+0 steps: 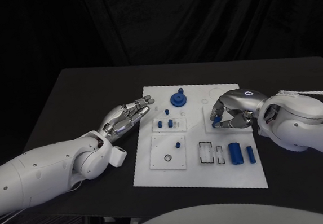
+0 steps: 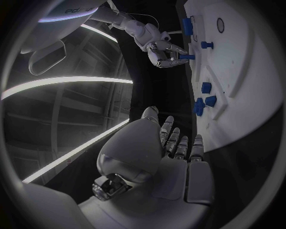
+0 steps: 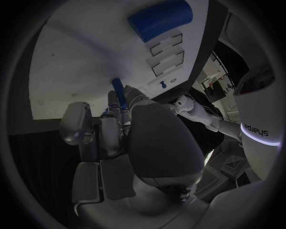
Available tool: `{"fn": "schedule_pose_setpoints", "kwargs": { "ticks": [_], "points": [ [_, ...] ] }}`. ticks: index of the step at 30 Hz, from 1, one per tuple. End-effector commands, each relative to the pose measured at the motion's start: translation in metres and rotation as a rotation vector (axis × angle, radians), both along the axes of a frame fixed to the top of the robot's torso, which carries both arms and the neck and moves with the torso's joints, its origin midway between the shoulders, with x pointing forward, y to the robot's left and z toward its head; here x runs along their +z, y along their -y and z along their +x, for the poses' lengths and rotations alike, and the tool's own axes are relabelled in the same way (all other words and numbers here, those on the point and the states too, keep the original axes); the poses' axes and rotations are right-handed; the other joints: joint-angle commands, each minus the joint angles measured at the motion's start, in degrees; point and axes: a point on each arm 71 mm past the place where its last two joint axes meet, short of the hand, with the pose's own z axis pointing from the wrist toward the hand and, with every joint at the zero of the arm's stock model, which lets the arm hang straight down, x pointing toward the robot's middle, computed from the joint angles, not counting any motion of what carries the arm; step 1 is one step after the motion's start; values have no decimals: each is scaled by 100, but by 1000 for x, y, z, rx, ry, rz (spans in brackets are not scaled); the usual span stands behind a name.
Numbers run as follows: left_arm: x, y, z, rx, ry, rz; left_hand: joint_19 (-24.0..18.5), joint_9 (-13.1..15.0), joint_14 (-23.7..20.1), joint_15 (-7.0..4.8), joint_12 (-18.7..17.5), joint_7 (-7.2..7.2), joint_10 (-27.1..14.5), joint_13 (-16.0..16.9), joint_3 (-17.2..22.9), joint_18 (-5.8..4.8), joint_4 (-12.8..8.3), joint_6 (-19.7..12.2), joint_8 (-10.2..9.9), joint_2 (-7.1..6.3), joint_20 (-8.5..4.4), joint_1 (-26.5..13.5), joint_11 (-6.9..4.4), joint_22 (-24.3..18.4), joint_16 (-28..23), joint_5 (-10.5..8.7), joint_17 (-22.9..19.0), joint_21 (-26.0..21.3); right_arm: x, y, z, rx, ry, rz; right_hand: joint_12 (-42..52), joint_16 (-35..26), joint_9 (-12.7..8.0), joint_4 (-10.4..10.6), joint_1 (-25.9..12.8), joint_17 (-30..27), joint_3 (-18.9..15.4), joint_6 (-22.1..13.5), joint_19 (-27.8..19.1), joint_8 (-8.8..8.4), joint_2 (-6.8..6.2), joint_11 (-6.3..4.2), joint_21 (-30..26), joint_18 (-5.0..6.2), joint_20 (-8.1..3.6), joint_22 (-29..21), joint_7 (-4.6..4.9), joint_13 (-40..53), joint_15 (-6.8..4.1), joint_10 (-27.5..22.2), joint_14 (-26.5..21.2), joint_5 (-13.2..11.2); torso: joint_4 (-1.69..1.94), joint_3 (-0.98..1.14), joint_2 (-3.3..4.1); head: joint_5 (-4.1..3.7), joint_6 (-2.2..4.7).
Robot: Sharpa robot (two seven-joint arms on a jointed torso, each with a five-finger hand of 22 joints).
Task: Assemble the parts on the task board
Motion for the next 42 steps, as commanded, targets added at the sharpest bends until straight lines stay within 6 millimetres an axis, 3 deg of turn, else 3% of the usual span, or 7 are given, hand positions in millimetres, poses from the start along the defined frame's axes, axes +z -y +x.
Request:
{"fn": "schedule_pose_setpoints", "kwargs": {
  "ticks": [1,10,16,21,30,34,42],
  "points": [
    [8,2,-1,-17,87,-72,5,0,-3,48,-8,-5,-30,-1,41,58,-3,16,15,1,45,40,18,4,-21,22,-5,2,11,-1,0,3,42,26,-36,-45,454,-48,15,-16,-1,171,3,237,61,-47,-39,-75,-57,844,-124,-1,-45,98,19,-14,-10,-2,-4,35,-1],
    [7,3,-2,-18,84,-71,7,-3,-3,50,-23,-2,-44,-3,46,65,-4,-4,10,2,56,48,18,6,-21,24,-5,3,38,-11,-9,48,85,37,-101,-86,541,-91,59,-62,23,153,-17,259,53,-51,-89,-68,-72,832,-111,-17,-55,135,5,-26,1,-6,-8,98,-1],
    [6,5,-1,-24,82,-74,8,-8,-3,54,-37,0,-62,-5,58,77,-6,-34,1,10,71,61,18,8,-21,27,-5,4,47,-52,-35,245,194,5,-176,-87,628,-57,-20,-52,-14,150,-7,274,12,-49,-50,-78,-68,843,-136,-33,-48,184,10,-88,0,-4,-4,250,-1],
    [6,9,0,-35,80,-82,9,-10,-3,57,-41,3,-68,-6,62,82,-8,-49,-4,10,79,68,20,11,-21,28,-5,5,40,-86,-54,385,232,11,-220,-37,672,-70,-11,19,-6,158,34,275,-14,-65,61,-97,-79,871,-141,-39,-64,228,44,-17,5,-13,-8,357,-1],
    [6,11,-1,-44,82,-92,14,-10,-3,62,-39,-1,-72,-5,68,91,-9,-42,-5,11,92,77,21,28,-21,29,-5,9,14,-124,-71,517,239,-4,-288,-32,700,-95,13,26,14,120,44,244,-37,-53,77,-101,-83,876,-121,-52,-62,220,56,15,-18,6,4,618,-1],
    [6,12,-1,-50,81,-97,18,-9,-3,67,-41,-4,-76,-4,37,113,9,-40,-5,-33,120,49,19,30,-21,10,-5,11,5,-136,-74,549,240,-17,-324,-56,712,-114,35,-5,33,94,38,219,-46,-45,62,-100,-80,872,-110,-58,-54,216,46,30,8,-5,1,633,-1],
    [6,15,-1,-60,79,-104,18,-10,-3,69,-45,-4,-80,-4,34,116,11,-51,-7,-36,124,44,19,31,-21,10,-5,11,-6,-150,-77,579,225,-71,-372,-111,741,-177,100,-68,81,71,2,174,-78,-36,-6,-88,-72,857,-86,-52,-44,256,10,88,49,-5,9,616,-1]
  ]
}}
